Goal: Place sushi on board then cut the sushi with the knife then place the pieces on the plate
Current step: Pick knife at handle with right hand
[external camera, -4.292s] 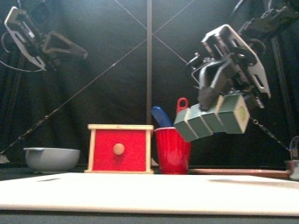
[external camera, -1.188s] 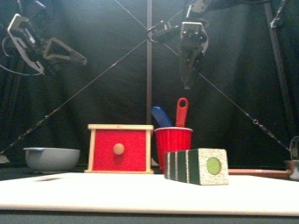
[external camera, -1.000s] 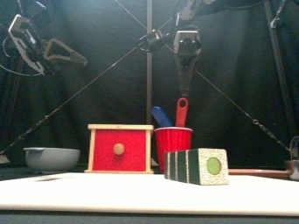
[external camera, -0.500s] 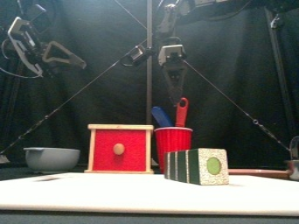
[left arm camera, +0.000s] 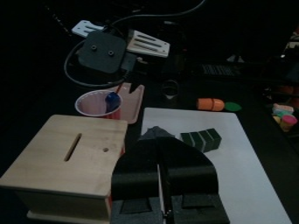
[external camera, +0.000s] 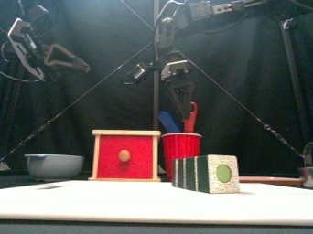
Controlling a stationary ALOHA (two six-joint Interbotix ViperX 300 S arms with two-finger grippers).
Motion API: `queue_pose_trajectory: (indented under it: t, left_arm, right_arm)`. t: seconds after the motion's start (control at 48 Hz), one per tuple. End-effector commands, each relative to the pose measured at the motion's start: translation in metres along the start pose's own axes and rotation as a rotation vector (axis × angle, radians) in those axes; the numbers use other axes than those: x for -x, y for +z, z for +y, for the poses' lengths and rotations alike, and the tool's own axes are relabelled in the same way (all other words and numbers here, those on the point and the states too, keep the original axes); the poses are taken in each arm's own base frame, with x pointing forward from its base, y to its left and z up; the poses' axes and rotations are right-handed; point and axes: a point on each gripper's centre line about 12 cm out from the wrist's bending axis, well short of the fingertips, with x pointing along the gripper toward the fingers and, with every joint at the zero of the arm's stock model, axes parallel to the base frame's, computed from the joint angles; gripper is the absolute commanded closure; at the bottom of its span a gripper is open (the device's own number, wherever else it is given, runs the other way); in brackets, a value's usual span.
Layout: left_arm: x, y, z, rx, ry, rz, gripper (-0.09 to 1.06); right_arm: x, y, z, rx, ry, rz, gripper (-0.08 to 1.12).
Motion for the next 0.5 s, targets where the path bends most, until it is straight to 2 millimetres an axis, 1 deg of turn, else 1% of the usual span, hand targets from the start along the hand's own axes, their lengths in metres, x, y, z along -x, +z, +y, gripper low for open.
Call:
queue_pose_trajectory:
  t: [0.021,0.104,0.292,0.5]
  left_arm:
    - [-0.001,0.004,0.001,0.0,0.004,-0.011,0.92]
    - [-0.001,0.003,0.001,0.0,0.004,-0.009,0.92]
    - [-0.001,0.001,0.002,0.001,0.011,-0.003,0.92]
    - [-0.001,0.001,0.002,0.001,0.011,-0.003,0.92]
  right_arm:
    - [0.021,-0.001,-0.011,-0.028,0.004,-0.047,0.2]
    - [0.019,-0.003,-0.014,-0.038,0.012,-0.037,0.21]
    - [0.014,-0.005,-0.01,-0.037,0.043,-0.02,0.21]
    - [0.01,-0.007,-0.011,-0.039,0.049,-0.004,0.2]
